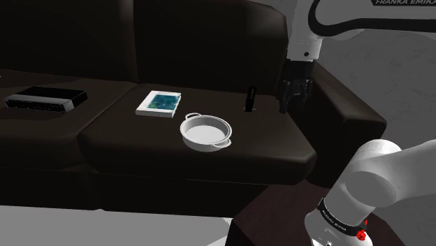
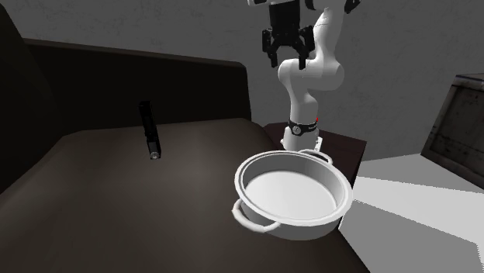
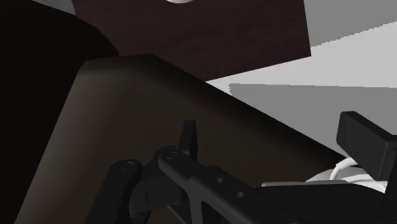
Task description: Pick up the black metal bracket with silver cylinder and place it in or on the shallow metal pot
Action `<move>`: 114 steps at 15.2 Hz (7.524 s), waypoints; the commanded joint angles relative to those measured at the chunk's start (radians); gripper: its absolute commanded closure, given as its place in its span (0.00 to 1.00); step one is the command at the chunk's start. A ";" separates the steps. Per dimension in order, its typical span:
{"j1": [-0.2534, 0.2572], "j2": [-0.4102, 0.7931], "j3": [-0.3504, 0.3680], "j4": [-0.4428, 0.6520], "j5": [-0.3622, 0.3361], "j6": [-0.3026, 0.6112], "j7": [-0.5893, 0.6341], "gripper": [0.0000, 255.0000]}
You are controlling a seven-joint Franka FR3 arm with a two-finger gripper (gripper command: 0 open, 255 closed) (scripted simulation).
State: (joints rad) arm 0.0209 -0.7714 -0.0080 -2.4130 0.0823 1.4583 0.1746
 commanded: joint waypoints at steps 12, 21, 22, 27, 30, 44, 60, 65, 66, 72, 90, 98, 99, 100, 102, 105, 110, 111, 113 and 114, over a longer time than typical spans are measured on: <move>-0.068 0.298 -0.057 0.105 -0.086 0.307 -0.021 0.00; -0.113 0.556 -0.105 0.284 -0.122 0.485 -0.027 0.00; -0.117 0.585 -0.111 0.309 -0.124 0.500 -0.028 0.00; -0.140 0.729 -0.137 0.446 -0.126 0.561 -0.033 0.00; -0.155 0.817 -0.153 0.541 -0.121 0.587 -0.037 0.00; -0.167 0.899 -0.161 0.539 -0.110 0.687 -0.043 0.00; -0.166 0.889 -0.161 0.567 -0.111 0.649 -0.044 1.00; -0.166 0.876 -0.161 0.620 -0.112 0.585 -0.045 1.00; -0.166 0.875 -0.161 0.631 -0.112 0.572 -0.045 1.00; -0.166 0.868 -0.161 0.704 -0.112 0.493 -0.047 1.00; -0.047 0.727 -0.053 0.676 -0.163 0.367 0.183 1.00; 0.040 0.684 0.048 0.662 -0.180 0.321 0.371 1.00; 0.050 0.683 0.061 0.666 -0.181 0.313 0.394 1.00; 0.061 0.683 0.074 0.671 -0.183 0.306 0.418 1.00; 0.083 0.686 0.101 0.684 -0.186 0.291 0.465 1.00; 0.115 0.699 0.141 0.714 -0.191 0.266 0.536 1.00; 0.159 0.728 0.192 0.753 -0.201 0.245 0.629 1.00; 0.159 0.725 0.191 0.736 -0.201 0.259 0.631 1.00; 0.158 0.720 0.191 0.704 -0.201 0.287 0.633 1.00; 0.158 0.718 0.191 0.688 -0.201 0.300 0.634 1.00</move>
State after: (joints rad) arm 0.1783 -0.0519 0.1821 -1.7129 -0.1182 1.7473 0.8061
